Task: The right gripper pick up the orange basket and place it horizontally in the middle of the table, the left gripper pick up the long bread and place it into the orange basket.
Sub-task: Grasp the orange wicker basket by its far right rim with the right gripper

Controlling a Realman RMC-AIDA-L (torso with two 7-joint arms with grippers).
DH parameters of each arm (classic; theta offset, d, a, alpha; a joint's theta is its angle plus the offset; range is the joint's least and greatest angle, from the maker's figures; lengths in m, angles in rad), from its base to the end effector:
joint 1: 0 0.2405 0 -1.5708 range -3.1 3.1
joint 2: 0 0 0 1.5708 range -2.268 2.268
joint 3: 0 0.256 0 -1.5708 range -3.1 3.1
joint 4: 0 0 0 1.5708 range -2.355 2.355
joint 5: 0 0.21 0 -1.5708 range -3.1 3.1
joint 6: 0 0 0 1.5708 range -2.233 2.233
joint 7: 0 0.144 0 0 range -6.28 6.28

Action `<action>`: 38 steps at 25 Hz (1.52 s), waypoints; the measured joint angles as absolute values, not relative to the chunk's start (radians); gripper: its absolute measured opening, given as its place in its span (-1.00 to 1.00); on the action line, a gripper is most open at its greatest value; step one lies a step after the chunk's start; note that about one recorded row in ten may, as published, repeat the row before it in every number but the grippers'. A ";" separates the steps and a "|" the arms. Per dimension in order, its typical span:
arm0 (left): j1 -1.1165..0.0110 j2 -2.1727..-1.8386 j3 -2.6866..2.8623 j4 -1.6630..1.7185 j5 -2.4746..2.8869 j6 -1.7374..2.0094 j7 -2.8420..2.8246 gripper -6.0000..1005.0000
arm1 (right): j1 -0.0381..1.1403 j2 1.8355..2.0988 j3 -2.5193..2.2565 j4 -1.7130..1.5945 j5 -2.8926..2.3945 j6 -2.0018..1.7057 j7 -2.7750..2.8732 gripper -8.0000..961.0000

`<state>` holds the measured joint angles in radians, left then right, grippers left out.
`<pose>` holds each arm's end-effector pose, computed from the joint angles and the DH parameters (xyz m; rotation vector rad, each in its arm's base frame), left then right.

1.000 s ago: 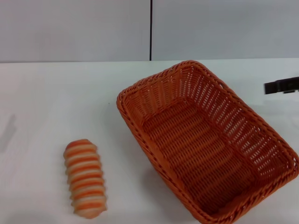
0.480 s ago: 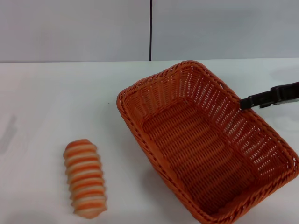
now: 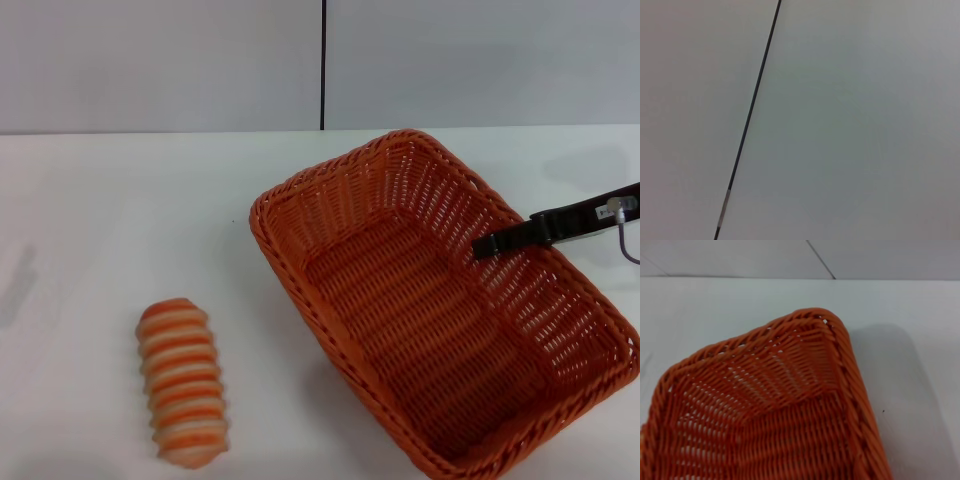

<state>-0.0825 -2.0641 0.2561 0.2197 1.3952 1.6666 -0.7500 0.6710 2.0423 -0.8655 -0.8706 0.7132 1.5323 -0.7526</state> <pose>-0.3892 0.1863 0.0569 -1.5635 -0.6484 -0.9831 0.2472 0.3662 0.0142 -2.5212 1.5298 0.0143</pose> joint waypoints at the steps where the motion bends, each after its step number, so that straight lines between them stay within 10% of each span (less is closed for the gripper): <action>1: -0.084 -2.064 0.256 0.219 1.394 1.669 -0.750 0.56 | 0.671 2.044 -0.869 -0.869 0.714 1.525 -0.753 0.68; 17: -0.090 -2.063 0.255 0.215 1.393 1.664 -0.750 0.56 | 0.670 2.049 -0.869 -0.880 0.735 1.514 -0.782 0.67; 33: -0.103 -2.062 0.255 0.216 1.393 1.667 -0.750 0.56 | 0.672 2.049 -0.868 -0.880 0.763 1.557 -0.825 -0.52; 38: -0.103 -2.062 0.255 0.217 1.393 1.667 -0.750 0.56 | 0.674 2.048 -0.872 -0.881 0.764 1.569 -0.838 -0.58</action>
